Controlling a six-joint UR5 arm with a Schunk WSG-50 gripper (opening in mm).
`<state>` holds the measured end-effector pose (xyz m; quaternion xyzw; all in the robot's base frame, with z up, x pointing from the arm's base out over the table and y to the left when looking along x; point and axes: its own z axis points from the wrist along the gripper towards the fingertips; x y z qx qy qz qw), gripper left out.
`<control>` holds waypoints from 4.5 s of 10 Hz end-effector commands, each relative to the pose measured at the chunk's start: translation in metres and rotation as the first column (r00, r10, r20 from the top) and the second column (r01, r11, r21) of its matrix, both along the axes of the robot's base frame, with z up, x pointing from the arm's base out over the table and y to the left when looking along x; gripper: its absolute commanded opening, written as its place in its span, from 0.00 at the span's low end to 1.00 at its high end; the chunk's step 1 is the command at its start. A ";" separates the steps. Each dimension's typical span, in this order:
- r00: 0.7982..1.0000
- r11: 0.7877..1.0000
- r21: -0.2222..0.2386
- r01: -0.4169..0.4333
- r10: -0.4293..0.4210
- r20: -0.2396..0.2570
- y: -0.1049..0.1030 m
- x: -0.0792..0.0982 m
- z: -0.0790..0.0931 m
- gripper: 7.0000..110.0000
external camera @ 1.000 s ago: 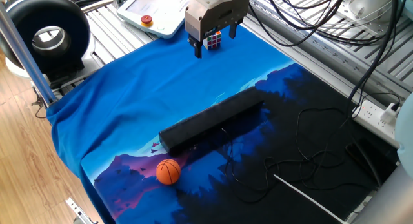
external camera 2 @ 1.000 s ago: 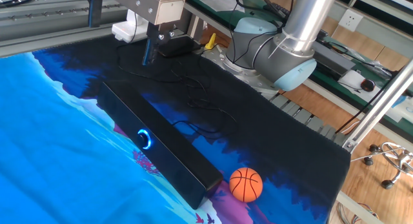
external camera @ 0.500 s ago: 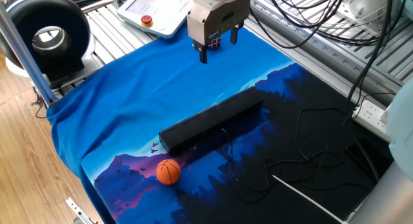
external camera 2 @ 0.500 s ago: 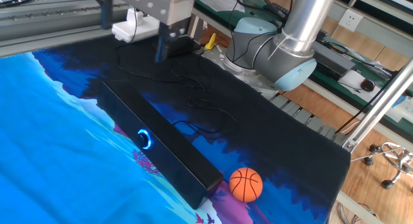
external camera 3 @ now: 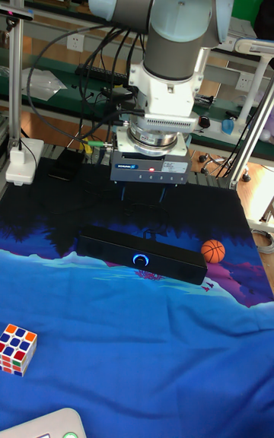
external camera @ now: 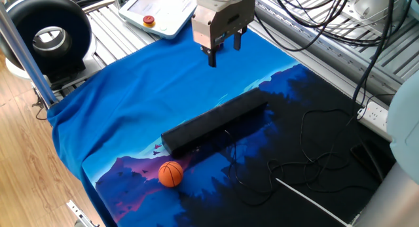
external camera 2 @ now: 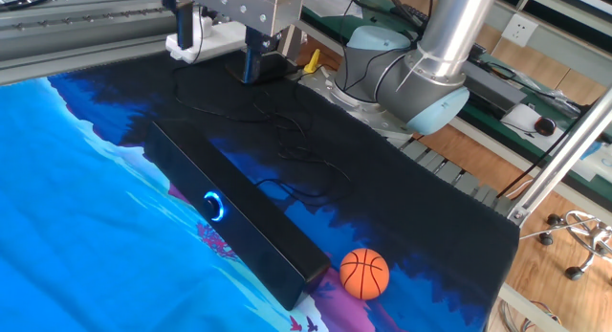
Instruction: Turn the knob to decrease the volume of the speaker
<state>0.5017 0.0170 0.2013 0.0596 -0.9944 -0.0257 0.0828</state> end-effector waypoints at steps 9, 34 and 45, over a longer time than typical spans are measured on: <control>0.983 0.999 0.014 -0.037 0.034 0.179 0.020 0.030 -0.031 0.00; 0.968 0.999 0.003 0.042 -0.041 0.246 0.028 0.048 -0.142 0.00; 0.993 0.999 -0.009 0.041 -0.039 0.112 0.028 0.024 -0.161 0.00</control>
